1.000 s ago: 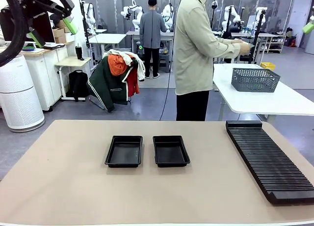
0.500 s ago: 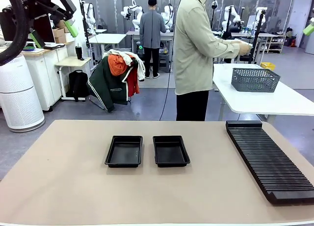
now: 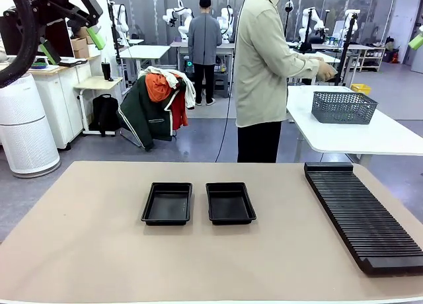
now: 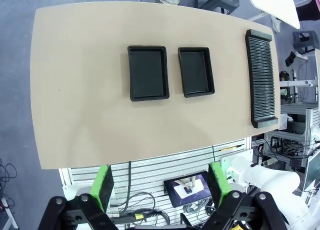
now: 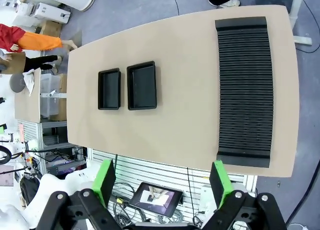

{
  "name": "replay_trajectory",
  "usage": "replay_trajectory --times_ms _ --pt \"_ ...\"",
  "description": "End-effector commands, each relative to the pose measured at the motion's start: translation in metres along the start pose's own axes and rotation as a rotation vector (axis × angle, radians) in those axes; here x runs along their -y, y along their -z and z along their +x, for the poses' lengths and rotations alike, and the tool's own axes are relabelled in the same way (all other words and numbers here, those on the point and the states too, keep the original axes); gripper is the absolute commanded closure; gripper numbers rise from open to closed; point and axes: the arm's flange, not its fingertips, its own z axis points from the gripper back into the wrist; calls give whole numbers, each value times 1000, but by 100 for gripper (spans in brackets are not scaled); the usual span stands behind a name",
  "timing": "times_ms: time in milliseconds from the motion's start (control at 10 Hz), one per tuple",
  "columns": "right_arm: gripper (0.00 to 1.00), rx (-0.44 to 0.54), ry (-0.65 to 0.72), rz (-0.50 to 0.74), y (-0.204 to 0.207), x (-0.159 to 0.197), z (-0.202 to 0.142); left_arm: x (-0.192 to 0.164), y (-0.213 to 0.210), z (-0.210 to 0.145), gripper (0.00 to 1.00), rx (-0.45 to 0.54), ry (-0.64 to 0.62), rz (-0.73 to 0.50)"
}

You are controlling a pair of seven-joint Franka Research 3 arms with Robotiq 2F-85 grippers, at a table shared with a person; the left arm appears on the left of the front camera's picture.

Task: Inspect and transfer BCBs to ESD trays.
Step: Pick up the Blank PCB from the PCB Rack and place it in the left ESD tray.

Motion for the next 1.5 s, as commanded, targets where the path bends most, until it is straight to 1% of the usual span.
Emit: replay_trajectory --times_ms 0,200,300,500,800,1000,1100,1400 --pt "0 0 -12 2 0 0 0 0 0 -1 0 1 -1 -1" --pt "0 1 0 0 0 0 0 0 0 0 0 0 0 0" --pt "0 -5 37 13 0 2 2 2 -1 2 0 8 1 -4" --pt "0 -21 54 22 -1 4 4 4 1 9 0 -7 -6 -4" --pt "0 -42 43 39 -1 3 4 6 0 10 0 -5 30 1" --pt "0 -26 53 38 -4 5 2 6 -3 8 0 16 37 -23" --pt "0 -27 22 21 3 5 3 5 -4 6 0 22 39 -37" --pt "0 -27 22 21 3 5 3 7 -4 3 0 29 47 -46"
